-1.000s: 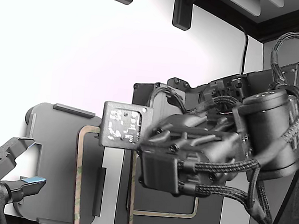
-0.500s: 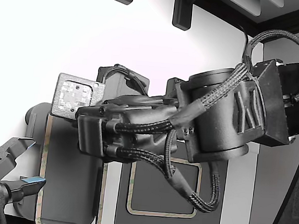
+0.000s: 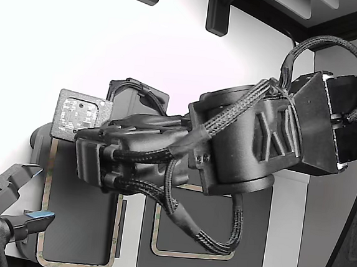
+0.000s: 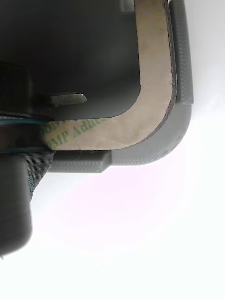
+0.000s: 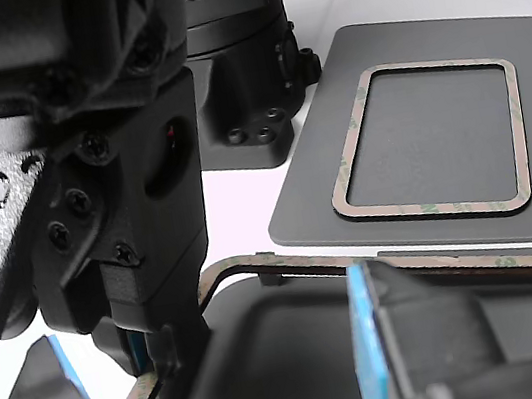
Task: Move top rectangular frame to the holder.
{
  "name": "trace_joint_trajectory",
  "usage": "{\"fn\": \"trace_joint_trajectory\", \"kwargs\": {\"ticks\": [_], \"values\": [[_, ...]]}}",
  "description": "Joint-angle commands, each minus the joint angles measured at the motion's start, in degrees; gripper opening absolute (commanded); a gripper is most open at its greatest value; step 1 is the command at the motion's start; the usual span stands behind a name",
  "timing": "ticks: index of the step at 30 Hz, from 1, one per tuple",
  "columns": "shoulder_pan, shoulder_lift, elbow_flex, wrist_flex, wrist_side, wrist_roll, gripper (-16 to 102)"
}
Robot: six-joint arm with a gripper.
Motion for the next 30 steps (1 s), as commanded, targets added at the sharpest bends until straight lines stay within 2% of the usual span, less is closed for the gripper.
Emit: {"fn": "trace_joint_trajectory", "kwargs": {"ticks": [1, 30], "values": [[-0.70, 1.14, 0.00, -0.97, 0.35, -0.18, -11], [-0.79, 1.58, 4.13, -3.96, 0.35, -0.09, -11]]}}
